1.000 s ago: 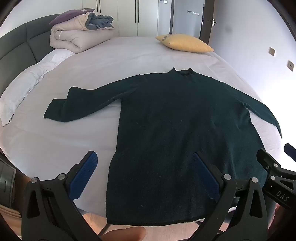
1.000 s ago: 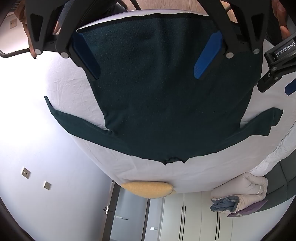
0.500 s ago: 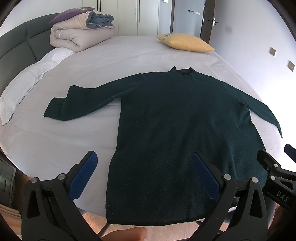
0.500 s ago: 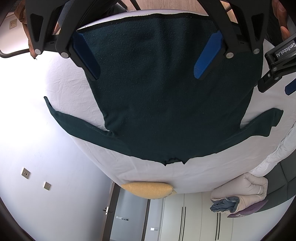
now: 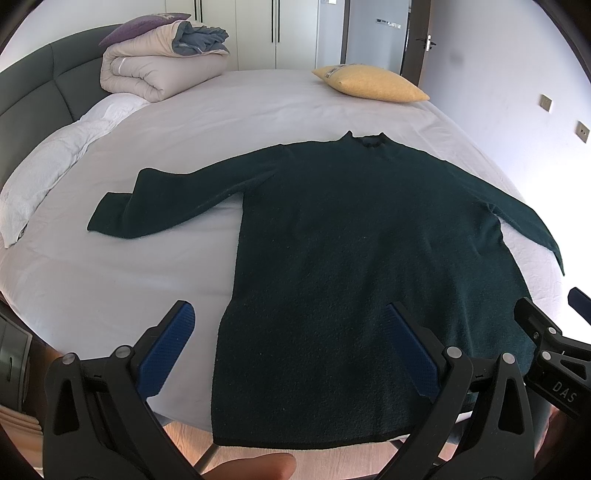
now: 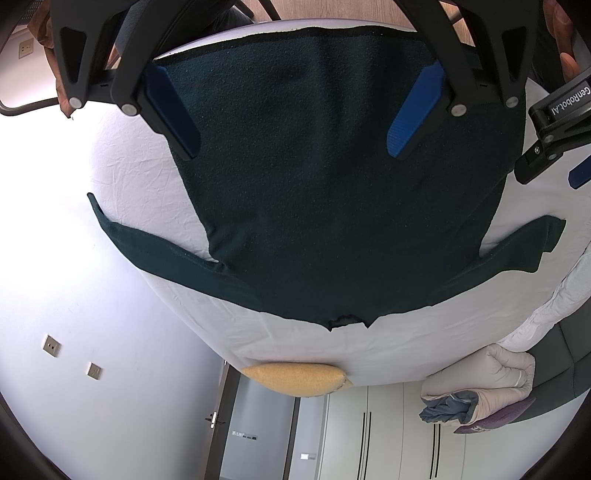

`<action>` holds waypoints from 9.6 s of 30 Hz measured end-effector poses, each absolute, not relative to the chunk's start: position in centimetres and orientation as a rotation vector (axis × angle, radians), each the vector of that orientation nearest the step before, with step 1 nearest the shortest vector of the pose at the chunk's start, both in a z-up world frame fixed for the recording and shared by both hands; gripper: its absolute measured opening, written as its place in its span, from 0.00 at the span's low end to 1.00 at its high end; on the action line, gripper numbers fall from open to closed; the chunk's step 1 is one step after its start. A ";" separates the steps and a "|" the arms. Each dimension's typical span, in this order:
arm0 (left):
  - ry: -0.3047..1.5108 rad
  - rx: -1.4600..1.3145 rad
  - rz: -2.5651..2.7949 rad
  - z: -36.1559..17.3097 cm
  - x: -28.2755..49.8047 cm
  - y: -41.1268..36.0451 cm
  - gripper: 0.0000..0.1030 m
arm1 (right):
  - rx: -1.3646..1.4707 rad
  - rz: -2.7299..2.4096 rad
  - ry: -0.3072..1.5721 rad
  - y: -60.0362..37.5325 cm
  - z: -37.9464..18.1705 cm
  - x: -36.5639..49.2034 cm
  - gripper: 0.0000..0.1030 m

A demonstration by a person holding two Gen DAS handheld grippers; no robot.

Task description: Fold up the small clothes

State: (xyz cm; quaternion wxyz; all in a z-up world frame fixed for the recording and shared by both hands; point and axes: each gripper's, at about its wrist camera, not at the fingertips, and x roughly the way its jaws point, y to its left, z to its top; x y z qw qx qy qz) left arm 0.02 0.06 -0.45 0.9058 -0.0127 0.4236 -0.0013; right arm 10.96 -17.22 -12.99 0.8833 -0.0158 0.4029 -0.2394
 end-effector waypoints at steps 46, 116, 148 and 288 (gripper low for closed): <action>0.896 -0.031 0.002 -1.4 0.3 0.8 1.00 | -0.034 -0.497 0.848 -17.2 -15.1 10.9 1.00; 0.519 -1.727 0.000 -21.6 18.1 43.3 0.29 | 0.032 -0.226 0.921 -14.9 -18.1 23.0 1.00; 0.828 0.225 -0.332 -14.0 27.5 1.3 0.08 | 0.549 -0.174 0.883 -32.1 -19.1 25.9 1.00; 0.943 0.032 -0.419 -13.7 30.9 -0.3 0.11 | 1.348 -0.616 0.309 -63.8 -20.8 3.1 0.53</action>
